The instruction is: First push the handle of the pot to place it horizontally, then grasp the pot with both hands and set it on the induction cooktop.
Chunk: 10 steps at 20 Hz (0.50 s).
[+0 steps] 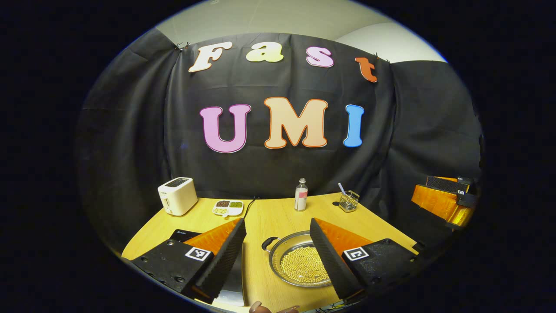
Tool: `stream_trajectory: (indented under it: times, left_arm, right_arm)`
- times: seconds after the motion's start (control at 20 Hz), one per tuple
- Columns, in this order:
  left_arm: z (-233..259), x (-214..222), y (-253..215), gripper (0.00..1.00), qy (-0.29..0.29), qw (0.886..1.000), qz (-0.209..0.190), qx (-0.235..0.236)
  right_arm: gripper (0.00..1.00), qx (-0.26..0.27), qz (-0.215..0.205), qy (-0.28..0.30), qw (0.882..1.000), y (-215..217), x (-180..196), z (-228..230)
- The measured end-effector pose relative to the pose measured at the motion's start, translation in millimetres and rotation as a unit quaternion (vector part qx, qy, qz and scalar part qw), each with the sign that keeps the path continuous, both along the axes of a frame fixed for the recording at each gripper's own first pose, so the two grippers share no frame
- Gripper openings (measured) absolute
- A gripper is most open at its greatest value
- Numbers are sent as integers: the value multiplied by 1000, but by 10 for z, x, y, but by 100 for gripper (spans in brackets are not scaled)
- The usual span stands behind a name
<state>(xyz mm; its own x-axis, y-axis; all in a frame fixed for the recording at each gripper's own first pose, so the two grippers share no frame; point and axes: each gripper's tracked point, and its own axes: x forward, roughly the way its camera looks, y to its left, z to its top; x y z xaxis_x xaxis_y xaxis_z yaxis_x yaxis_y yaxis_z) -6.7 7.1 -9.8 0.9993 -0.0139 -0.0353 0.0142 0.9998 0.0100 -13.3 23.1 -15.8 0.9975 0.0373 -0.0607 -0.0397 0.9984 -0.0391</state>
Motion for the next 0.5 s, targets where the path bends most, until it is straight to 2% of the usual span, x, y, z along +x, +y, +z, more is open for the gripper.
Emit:
stream_trajectory:
  times: [0.5]
  left_arm:
    - [-3,-37,-15,95,-1,1000,3,0]
  right_arm:
    - [98,2,-7,12,1000,-55,-24,-82]
